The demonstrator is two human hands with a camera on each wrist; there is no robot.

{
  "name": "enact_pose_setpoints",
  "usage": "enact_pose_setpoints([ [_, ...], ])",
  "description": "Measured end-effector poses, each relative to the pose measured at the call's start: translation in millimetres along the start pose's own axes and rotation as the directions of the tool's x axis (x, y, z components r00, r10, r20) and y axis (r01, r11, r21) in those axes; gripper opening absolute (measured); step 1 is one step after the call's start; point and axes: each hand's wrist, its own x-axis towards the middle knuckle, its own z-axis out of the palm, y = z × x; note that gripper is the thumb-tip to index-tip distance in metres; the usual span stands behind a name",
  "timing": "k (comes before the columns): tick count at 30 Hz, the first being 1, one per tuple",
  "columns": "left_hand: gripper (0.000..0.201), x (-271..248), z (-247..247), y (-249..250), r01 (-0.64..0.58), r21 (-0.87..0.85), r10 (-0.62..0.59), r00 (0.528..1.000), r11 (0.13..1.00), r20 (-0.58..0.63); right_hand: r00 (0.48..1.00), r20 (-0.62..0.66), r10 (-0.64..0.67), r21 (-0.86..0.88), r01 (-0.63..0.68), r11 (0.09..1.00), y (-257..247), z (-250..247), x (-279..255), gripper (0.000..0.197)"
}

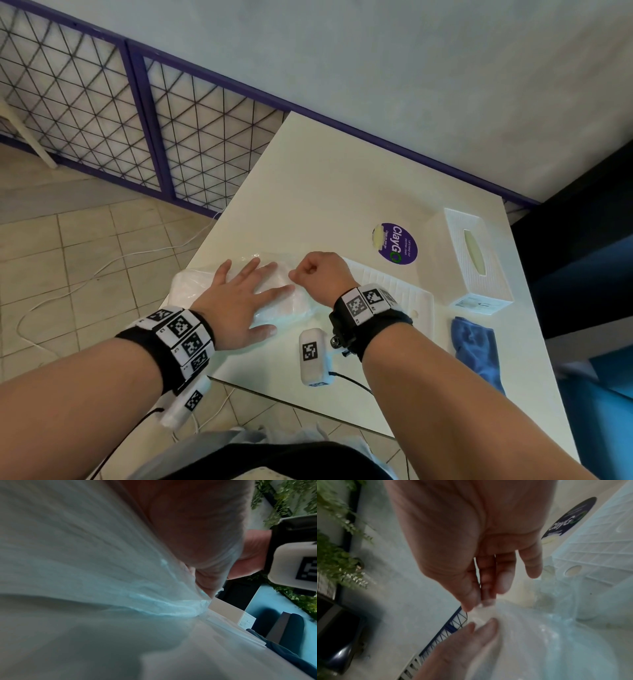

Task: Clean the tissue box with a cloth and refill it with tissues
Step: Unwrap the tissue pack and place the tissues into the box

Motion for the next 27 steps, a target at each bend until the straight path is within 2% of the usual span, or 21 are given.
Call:
enact_pose_setpoints([
  [3,0.073,-2.4,1.7,1.0,0.023,-0.062,-0.026,0.998,0.998,-0.049,0.994,0.108,-0.003,0.039,-0.002,0.999,2.1,2.9,-1.3,0.015],
  [6,0.077,-5.2,5.9,0.5,0.046,-0.060,-0.049,0.997,0.997,-0.061,0.981,0.195,0.012,0.037,-0.020,0.999,5.2,2.9,-3.8,0.034],
  [9,0.076,-5.1,8.6,-0.3,0.035,-0.074,-0.042,0.995,0.997,-0.086,0.983,0.178,0.036,0.034,-0.042,0.999,10.3,3.2,-4.6,0.055],
  [12,0.073,-4.9,8.8,-1.1,0.025,-0.077,-0.033,0.995,0.997,-0.098,0.988,0.145,0.045,0.110,-0.062,0.992,14.2,4.1,-4.3,0.062],
  [16,0.073,-6.0,11.7,-1.5,0.012,-0.081,-0.022,0.992,0.997,-0.125,0.989,0.113,0.090,0.099,-0.101,0.990,11.5,7.0,-2.8,0.050],
  [19,0.074,-6.2,12.4,-2.0,-0.002,-0.080,-0.009,0.992,0.997,-0.128,0.985,0.042,0.165,-0.018,-0.165,0.986,12.7,13.1,2.8,0.034],
  [22,0.075,-7.5,12.3,-2.0,-0.004,-0.087,-0.005,0.994,0.996,-0.113,0.972,0.028,0.235,-0.045,-0.233,0.971,12.8,15.7,6.2,0.041],
  [27,0.073,-9.3,9.9,-2.4,-0.001,-0.075,-0.006,0.996,0.997,-0.091,0.970,0.041,0.239,-0.011,-0.239,0.971,7.9,18.7,7.7,0.046],
])
